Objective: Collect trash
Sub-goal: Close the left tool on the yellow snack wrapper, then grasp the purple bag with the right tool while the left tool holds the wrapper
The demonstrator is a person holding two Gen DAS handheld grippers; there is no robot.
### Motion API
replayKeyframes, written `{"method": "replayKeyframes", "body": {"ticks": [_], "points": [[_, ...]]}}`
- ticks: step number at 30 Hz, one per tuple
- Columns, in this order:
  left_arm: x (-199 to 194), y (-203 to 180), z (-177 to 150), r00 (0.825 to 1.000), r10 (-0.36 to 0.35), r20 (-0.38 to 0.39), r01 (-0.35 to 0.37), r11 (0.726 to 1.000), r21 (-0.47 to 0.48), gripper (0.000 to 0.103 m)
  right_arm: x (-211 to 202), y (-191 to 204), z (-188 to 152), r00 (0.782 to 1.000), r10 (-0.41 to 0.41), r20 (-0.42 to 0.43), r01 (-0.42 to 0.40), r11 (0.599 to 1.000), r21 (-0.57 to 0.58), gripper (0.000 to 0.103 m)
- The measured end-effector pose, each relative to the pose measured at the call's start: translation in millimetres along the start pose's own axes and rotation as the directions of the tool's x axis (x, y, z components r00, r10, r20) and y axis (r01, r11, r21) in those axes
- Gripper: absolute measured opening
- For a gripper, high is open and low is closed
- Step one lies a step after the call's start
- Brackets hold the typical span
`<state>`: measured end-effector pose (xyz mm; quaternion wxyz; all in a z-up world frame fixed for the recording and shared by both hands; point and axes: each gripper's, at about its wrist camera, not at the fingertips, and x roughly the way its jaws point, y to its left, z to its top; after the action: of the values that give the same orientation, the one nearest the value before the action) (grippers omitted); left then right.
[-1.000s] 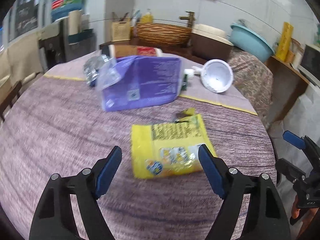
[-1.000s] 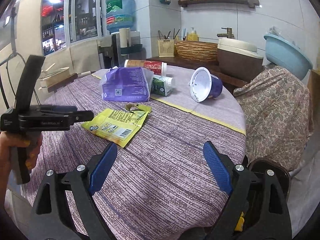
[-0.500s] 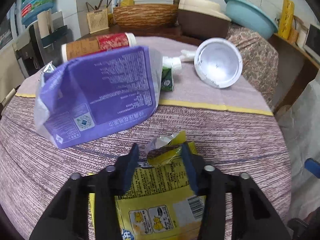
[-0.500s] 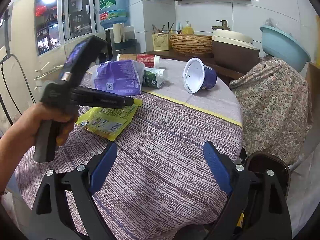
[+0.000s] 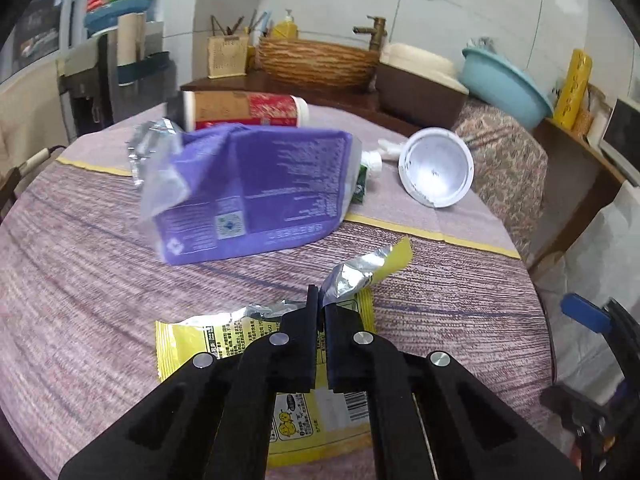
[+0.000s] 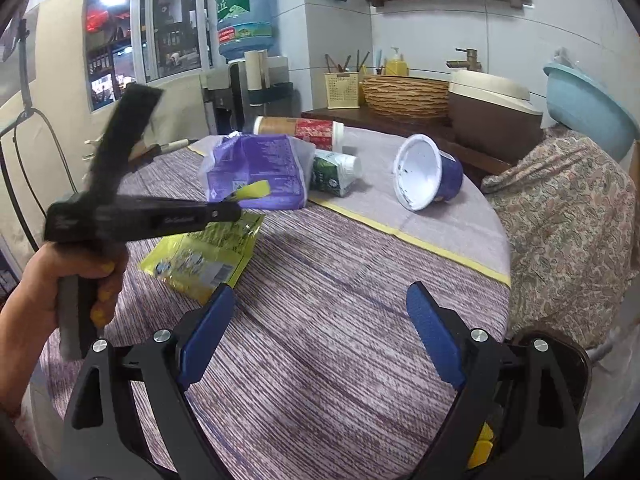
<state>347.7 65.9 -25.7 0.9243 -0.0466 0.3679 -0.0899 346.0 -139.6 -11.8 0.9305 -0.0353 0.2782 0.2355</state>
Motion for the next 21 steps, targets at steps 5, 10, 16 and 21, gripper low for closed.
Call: {"method": "replayKeyframes", "body": {"ticks": [5,10,16,21], "points": [[-31.3,11.3,-12.6,0.999,0.009,0.047,-0.007,0.999,-0.035,0.004,20.0,13.7,22.4,0.999,0.050,0.007,-0.049,0.998,-0.049,0.087],[-50.0,21.8,-24.7,0.998,0.027,0.061,-0.024,0.998,-0.055,0.004,54.3,28.8,54.3,0.994,0.106,-0.006,-0.106,0.987,-0.117,0.087],[-63.1,35.6,-35.9,0.997,0.037,0.069,-0.031,0.996,-0.080,0.004,104.6,33.0,96.0,0.991,0.134,-0.016,-0.135,0.983,-0.126,0.087],[-65.1,41.8,-40.7,0.997,0.043,0.065,-0.037,0.996,-0.087,0.004,139.6,30.2,118.4,0.992,0.126,-0.022,-0.128,0.984,-0.125,0.087]]}}
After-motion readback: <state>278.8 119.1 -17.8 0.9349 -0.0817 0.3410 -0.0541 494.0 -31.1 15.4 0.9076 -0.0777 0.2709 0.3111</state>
